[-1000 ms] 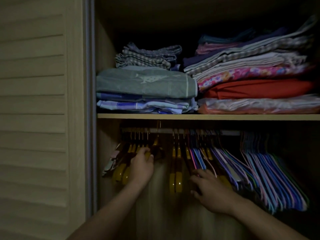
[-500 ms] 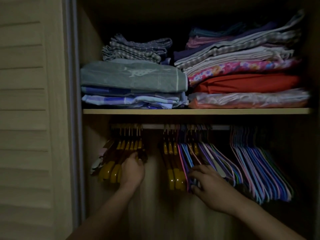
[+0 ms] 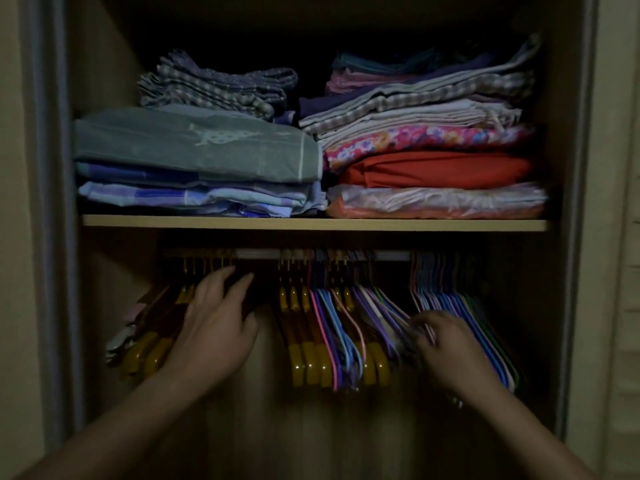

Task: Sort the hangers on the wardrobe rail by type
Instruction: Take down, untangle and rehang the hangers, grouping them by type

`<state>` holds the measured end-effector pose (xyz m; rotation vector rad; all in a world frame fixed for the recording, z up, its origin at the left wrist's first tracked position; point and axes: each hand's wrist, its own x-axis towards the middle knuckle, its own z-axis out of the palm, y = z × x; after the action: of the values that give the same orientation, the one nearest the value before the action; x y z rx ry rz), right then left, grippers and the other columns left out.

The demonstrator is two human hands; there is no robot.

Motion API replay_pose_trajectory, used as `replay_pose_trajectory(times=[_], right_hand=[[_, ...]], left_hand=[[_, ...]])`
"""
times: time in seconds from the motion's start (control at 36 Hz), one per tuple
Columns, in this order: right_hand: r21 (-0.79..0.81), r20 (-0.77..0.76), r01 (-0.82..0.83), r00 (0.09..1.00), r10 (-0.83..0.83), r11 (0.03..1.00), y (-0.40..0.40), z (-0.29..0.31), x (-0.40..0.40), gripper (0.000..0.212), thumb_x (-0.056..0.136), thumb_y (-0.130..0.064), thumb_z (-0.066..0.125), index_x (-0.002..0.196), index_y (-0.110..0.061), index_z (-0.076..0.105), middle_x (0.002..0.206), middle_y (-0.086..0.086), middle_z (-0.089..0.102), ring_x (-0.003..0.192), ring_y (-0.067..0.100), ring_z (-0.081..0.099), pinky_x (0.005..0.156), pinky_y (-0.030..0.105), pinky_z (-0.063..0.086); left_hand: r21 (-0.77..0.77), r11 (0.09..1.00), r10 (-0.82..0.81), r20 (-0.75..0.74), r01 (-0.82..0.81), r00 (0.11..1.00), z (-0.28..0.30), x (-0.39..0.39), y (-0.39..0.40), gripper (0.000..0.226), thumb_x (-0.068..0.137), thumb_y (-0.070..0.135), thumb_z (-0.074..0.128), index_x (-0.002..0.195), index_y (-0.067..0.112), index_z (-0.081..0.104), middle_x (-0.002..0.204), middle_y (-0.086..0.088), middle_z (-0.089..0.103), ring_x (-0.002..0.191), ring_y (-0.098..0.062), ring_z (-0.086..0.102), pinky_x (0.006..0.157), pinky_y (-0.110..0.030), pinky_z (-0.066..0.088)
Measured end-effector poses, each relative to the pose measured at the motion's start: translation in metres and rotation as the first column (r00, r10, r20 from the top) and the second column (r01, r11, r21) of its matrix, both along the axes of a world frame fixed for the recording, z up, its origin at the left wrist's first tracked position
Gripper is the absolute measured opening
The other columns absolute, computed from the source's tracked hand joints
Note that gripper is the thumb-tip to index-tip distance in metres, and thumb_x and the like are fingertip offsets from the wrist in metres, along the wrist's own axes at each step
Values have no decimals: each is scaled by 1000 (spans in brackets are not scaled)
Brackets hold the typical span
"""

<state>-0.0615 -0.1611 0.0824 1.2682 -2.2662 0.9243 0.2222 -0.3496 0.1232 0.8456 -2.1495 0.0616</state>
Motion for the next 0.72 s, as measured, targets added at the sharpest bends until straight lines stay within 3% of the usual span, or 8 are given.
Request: replay_pose_trajectory(times=[0.08, 0.19, 0.28, 0.33, 0.47, 0.58, 0.72], right_hand=[[-25, 57, 66, 996, -65, 997, -4, 11, -9, 33, 96, -24, 58, 129, -20, 60, 131, 2, 59, 120, 22, 52, 97, 34, 43], [53, 308, -3, 951, -13, 999, -20, 15, -11, 53, 98, -38, 56, 143, -12, 47, 140, 9, 55, 126, 26, 54, 99, 32, 43], [24, 526, -105, 847, 77, 994, -32, 8, -11, 57, 93, -49, 60, 138, -15, 52, 127, 4, 64, 112, 23, 62, 94, 35, 51], [-39, 583, -125, 803, 124, 991, -42, -2, -16, 55, 88, -49, 67, 132, -17, 57, 120, 2, 68, 104, 21, 66, 93, 41, 55], [-49, 473, -84, 876, 97, 995, -61, -12, -9, 44, 92, -19, 61, 136, -17, 55, 115, 6, 69, 91, 23, 68, 77, 37, 57], [-42, 428, -91, 898, 100, 995, -75, -16, 8, 39, 95, -16, 56, 133, -20, 56, 99, 1, 70, 72, 12, 68, 59, 24, 53], [-21, 367, -27, 929, 33, 999, -97, -20, 27, 30, 88, -31, 57, 113, -16, 64, 93, 5, 72, 83, 23, 68, 76, 39, 57]], left_hand=[[-171, 985, -5, -45, -2, 999, 33, -7, -4, 77, 93, 27, 61, 158, 25, 20, 164, -6, 7, 152, -26, 6, 121, -46, 16], [-311, 946, 98, 14, -89, 995, 73, -18, -25, 89, 90, 29, 63, 160, 24, 9, 165, -15, -2, 153, -34, -3, 121, -47, 4], [-351, 924, 191, 83, -151, 978, 91, -23, -43, 96, 86, 32, 65, 160, 27, 4, 164, -20, 3, 152, -39, 0, 123, -54, 5], [-384, 905, 243, 116, -182, 963, 95, -24, -50, 98, 84, 34, 65, 159, 29, 2, 163, -21, 6, 150, -41, 4, 122, -58, 7], [-394, 904, 228, 117, -165, 967, 84, -23, -56, 97, 80, 34, 66, 158, 28, 8, 164, -19, 7, 151, -41, 6, 118, -61, 13], [-398, 903, 219, 107, -161, 970, 81, -25, -56, 97, 81, 37, 66, 158, 29, 7, 165, -17, 1, 152, -39, 2, 119, -60, 12], [-405, 900, 204, 67, -160, 977, 76, -25, -55, 91, 80, 37, 67, 156, 27, 17, 165, -17, 6, 151, -39, 6, 120, -59, 12]])
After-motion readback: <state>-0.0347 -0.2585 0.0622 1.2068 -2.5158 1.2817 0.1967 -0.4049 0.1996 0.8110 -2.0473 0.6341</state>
